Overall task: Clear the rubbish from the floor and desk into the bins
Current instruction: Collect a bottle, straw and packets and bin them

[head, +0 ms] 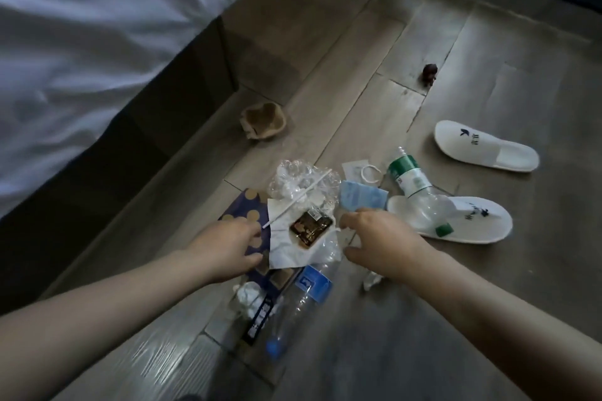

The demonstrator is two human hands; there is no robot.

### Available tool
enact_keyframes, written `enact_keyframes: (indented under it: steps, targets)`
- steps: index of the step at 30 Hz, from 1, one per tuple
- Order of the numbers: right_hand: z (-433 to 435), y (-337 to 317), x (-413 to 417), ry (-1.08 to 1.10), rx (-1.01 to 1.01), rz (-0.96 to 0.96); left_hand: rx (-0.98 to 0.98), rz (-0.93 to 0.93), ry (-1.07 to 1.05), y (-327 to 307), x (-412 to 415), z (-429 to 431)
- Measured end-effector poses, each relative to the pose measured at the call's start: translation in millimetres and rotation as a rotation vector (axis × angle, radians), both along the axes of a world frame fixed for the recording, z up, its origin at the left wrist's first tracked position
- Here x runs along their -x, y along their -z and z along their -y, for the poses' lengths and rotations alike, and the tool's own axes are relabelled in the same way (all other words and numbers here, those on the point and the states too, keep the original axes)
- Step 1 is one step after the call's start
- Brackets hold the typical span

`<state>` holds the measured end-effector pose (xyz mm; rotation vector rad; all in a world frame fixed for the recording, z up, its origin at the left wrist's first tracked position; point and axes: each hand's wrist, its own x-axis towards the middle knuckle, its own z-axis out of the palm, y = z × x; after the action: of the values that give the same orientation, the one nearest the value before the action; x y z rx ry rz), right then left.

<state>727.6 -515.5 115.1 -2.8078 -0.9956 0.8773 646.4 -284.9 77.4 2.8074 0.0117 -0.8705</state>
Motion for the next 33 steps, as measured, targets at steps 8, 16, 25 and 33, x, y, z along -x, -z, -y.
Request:
enact_keyframes:
  steps: [8,16,25,33]
  targets:
    - [-5.8,74.2,-4.6,-0.082,-0.048,0.094,0.018,0.105,0.052,67.8,-18.8,-3.0]
    - [19.7,72.7,5.4,-0.033,-0.017,0.086,0.008,0.133,0.058,80.1,-27.7,0.3]
    - [30.6,77.5,-2.2,0.039,-0.018,0.096,0.056,0.191,-0.040,94.5,-73.7,21.2]
    - [37.8,87.3,-7.0,0.052,-0.021,0.096,0.007,0.058,-0.041,134.0,-101.9,44.8]
